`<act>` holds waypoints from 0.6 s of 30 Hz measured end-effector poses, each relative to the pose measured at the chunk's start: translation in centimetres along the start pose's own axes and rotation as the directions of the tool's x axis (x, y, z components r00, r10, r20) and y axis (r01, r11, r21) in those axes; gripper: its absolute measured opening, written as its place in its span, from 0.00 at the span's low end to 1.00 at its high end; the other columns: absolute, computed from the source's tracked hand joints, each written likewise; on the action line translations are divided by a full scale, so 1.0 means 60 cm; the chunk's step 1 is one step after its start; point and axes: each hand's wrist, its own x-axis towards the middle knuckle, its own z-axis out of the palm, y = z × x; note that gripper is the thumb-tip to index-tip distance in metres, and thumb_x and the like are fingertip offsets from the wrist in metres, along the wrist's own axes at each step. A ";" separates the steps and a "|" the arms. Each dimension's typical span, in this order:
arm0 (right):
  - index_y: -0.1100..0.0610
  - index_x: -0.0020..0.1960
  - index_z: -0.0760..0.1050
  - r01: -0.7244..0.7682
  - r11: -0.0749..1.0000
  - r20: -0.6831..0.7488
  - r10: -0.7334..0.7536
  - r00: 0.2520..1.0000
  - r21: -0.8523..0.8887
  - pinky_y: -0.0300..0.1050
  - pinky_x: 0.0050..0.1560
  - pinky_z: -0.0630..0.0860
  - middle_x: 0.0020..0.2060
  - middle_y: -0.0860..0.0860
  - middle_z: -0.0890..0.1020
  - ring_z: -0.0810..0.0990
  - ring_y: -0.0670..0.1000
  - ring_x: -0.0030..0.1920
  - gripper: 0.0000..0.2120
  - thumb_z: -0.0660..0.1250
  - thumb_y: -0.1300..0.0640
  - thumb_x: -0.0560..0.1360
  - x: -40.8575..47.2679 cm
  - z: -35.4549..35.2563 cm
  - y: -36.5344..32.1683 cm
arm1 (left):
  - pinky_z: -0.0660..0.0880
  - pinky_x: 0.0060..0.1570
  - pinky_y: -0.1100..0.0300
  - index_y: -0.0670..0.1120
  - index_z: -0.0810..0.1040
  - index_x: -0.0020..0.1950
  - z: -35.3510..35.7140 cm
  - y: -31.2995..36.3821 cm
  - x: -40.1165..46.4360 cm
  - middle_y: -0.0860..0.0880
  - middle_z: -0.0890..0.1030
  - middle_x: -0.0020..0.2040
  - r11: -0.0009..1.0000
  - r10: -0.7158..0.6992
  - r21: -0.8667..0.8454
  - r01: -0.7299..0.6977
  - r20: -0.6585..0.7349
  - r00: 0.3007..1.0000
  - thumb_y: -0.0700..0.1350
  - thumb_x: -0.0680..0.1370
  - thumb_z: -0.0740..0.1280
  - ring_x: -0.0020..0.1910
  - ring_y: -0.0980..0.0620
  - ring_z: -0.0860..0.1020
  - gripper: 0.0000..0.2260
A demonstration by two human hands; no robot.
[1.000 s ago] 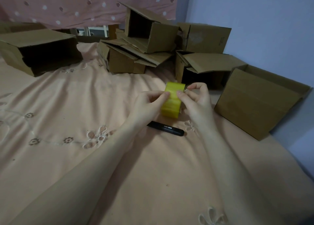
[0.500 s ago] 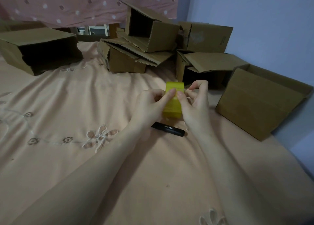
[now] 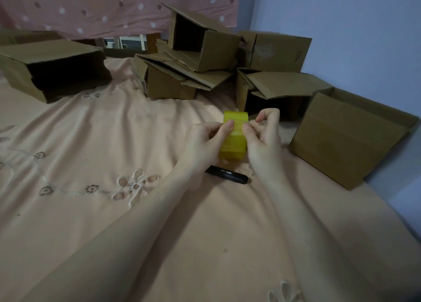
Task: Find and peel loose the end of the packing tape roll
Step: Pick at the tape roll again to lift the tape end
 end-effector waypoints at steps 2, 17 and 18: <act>0.54 0.47 0.58 -0.016 1.000 -0.005 0.016 1.000 0.027 0.43 0.33 0.69 0.32 0.50 0.73 0.71 0.44 0.30 0.10 0.59 0.64 0.78 0.002 -0.001 -0.001 | 0.76 0.38 0.41 0.44 0.80 0.34 -0.002 -0.001 0.000 0.50 0.75 0.29 1.000 -0.019 -0.023 0.019 0.007 1.000 0.54 0.79 0.63 0.33 0.52 0.73 0.18; 0.58 0.44 0.63 0.009 0.994 -0.115 -0.022 0.993 -0.111 0.38 0.28 0.64 0.24 0.47 0.69 0.67 0.45 0.26 0.08 0.62 0.58 0.78 0.001 0.009 -0.004 | 0.60 0.29 0.50 0.42 0.62 0.24 -0.002 0.018 -0.004 0.46 0.61 0.24 0.990 -0.030 0.134 0.039 -0.068 0.997 0.56 0.78 0.65 0.26 0.51 0.61 0.28; 0.58 0.45 0.63 0.008 0.993 -0.109 -0.021 0.994 -0.116 0.39 0.28 0.64 0.25 0.47 0.68 0.67 0.45 0.26 0.07 0.61 0.58 0.78 0.001 0.008 -0.005 | 0.58 0.28 0.53 0.45 0.60 0.23 -0.001 0.019 -0.003 0.49 0.60 0.22 0.988 -0.027 0.148 0.037 -0.075 0.997 0.56 0.78 0.64 0.25 0.53 0.60 0.28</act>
